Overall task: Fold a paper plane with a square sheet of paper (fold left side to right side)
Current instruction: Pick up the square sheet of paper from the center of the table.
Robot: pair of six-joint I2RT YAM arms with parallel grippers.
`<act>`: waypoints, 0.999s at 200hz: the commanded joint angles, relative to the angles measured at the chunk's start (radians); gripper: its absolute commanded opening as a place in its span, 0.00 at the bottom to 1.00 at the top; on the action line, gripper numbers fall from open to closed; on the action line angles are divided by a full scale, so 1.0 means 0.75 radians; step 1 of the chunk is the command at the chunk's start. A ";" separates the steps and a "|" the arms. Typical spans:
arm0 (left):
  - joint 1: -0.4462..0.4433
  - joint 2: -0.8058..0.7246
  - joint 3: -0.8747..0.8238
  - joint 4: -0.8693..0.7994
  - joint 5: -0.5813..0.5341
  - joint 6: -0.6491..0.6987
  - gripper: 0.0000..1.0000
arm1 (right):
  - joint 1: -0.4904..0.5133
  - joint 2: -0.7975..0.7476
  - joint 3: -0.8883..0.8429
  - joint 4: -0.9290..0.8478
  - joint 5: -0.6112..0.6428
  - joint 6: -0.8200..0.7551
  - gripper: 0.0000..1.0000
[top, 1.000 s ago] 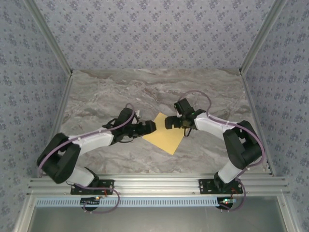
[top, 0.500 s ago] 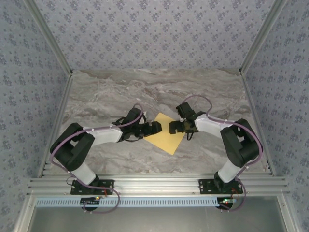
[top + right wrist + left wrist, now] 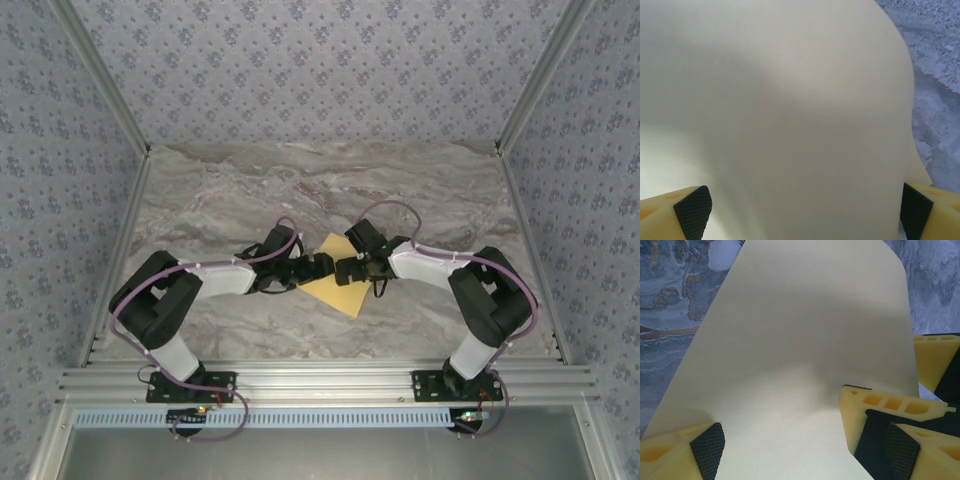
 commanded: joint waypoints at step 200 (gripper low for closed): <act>0.403 -0.775 -0.204 0.093 0.433 0.199 0.97 | -0.321 -0.510 -0.242 0.473 -1.072 -0.072 0.26</act>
